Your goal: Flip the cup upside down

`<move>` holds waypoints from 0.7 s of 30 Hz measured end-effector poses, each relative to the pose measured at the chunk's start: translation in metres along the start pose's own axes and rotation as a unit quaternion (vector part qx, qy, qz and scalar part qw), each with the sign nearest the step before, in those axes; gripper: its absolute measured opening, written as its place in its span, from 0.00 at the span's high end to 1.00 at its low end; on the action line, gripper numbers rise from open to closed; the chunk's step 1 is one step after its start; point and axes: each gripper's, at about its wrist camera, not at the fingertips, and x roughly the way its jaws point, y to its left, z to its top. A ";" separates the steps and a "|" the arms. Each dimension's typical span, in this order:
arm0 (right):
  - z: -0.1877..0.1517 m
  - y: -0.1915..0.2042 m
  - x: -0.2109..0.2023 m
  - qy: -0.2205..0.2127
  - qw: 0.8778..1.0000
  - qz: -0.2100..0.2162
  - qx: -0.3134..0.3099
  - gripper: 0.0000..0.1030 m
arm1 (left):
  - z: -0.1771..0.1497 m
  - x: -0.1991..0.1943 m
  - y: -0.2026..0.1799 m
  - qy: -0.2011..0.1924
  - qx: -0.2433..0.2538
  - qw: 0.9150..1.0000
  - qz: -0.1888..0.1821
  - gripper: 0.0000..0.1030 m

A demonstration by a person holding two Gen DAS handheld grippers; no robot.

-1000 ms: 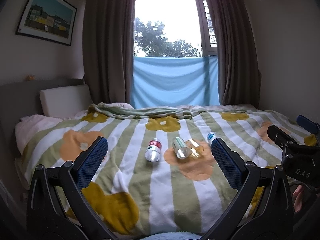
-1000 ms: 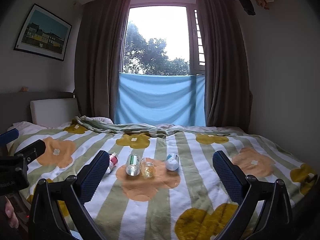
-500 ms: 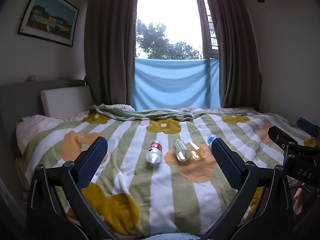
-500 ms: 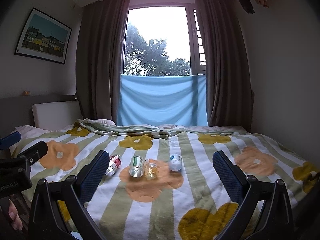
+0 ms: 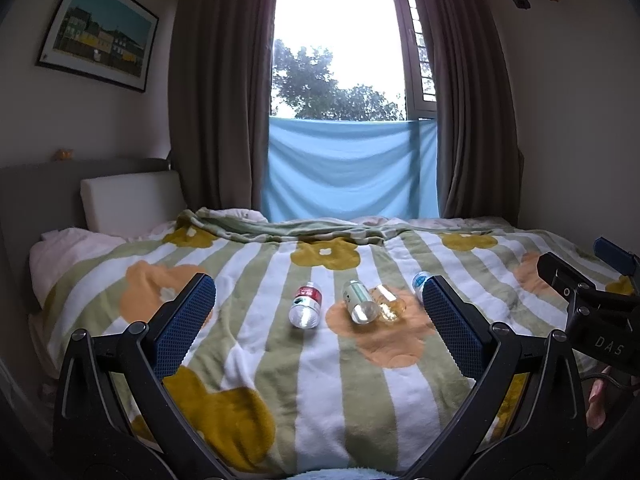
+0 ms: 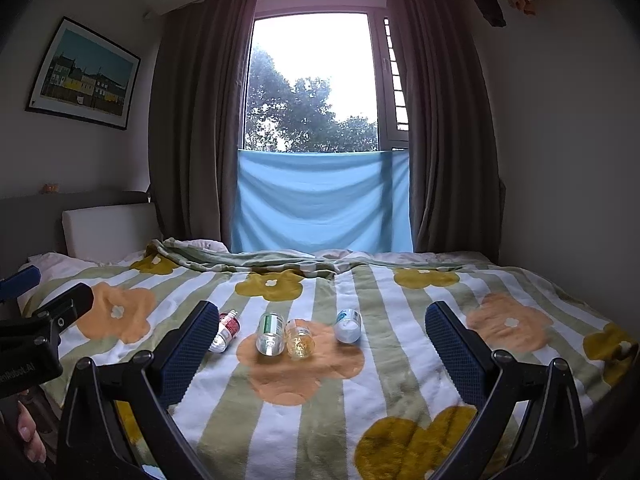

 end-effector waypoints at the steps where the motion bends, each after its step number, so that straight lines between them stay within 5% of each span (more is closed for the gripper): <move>1: 0.001 -0.001 0.000 -0.001 1.000 -0.002 0.000 0.00 | 0.000 0.000 0.000 0.000 0.001 1.000 0.001 0.00; 21: 0.000 -0.002 -0.001 0.000 1.000 -0.004 0.001 0.00 | -0.002 0.002 -0.002 0.001 0.000 1.000 -0.002 0.00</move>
